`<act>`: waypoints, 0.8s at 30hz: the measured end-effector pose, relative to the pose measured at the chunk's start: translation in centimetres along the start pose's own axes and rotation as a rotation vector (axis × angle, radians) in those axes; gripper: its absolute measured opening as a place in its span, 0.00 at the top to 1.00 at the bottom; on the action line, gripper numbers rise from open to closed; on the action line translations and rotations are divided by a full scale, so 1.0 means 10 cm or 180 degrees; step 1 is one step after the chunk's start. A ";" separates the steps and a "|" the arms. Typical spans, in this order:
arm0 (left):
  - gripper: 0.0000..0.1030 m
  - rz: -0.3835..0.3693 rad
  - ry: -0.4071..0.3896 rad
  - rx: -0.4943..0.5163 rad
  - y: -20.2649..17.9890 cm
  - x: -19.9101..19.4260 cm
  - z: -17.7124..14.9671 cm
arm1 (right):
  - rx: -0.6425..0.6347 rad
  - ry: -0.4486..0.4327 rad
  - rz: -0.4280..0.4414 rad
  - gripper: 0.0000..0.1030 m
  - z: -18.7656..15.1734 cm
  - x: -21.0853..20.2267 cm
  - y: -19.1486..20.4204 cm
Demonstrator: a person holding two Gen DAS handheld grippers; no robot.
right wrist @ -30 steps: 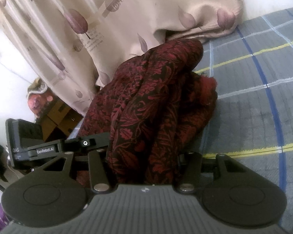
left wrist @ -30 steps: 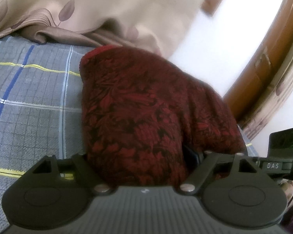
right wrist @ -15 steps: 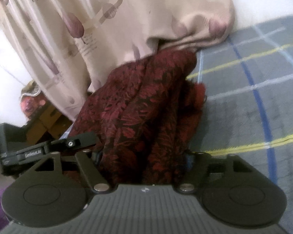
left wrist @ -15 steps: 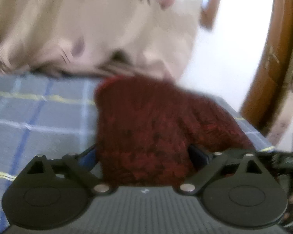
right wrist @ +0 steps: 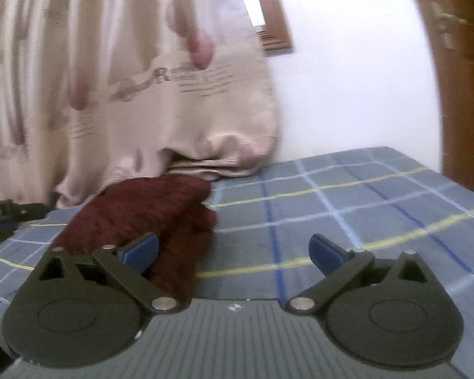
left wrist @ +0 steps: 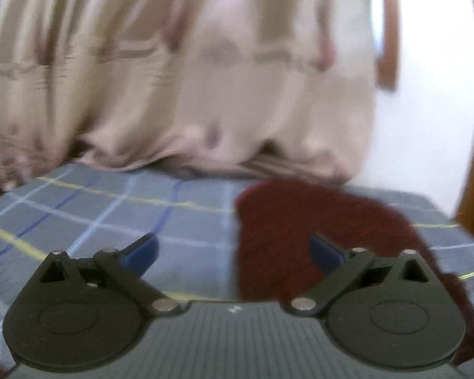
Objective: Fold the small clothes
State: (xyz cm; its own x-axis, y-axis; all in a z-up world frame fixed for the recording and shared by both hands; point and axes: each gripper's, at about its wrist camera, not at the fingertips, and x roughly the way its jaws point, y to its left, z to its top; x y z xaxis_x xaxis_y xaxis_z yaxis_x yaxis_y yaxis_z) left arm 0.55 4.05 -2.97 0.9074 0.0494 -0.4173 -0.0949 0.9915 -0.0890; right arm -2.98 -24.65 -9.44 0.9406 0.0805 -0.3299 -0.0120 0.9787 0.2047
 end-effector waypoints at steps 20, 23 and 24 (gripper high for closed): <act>0.01 0.0132 -0.0452 0.0083 -0.02 -0.51 -0.11 | -0.0095 -0.0136 -0.0162 0.00 -0.17 -0.41 0.30; 0.01 0.0132 -0.0453 0.0234 -0.08 -0.53 -0.10 | -0.0144 -0.0185 -0.0154 0.00 -0.17 -0.45 0.34; 0.01 0.0144 -0.0459 0.0264 -0.09 -0.54 -0.10 | -0.0154 -0.0190 -0.0135 0.00 -0.16 -0.46 0.36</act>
State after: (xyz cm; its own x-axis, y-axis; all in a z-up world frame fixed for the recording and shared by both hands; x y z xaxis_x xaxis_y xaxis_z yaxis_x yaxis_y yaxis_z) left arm -4.67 2.75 -1.58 0.9529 0.1052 -0.2846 -0.1084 0.9941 0.0045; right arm -7.91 -21.25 -8.66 0.9592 0.0286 -0.2814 0.0134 0.9891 0.1463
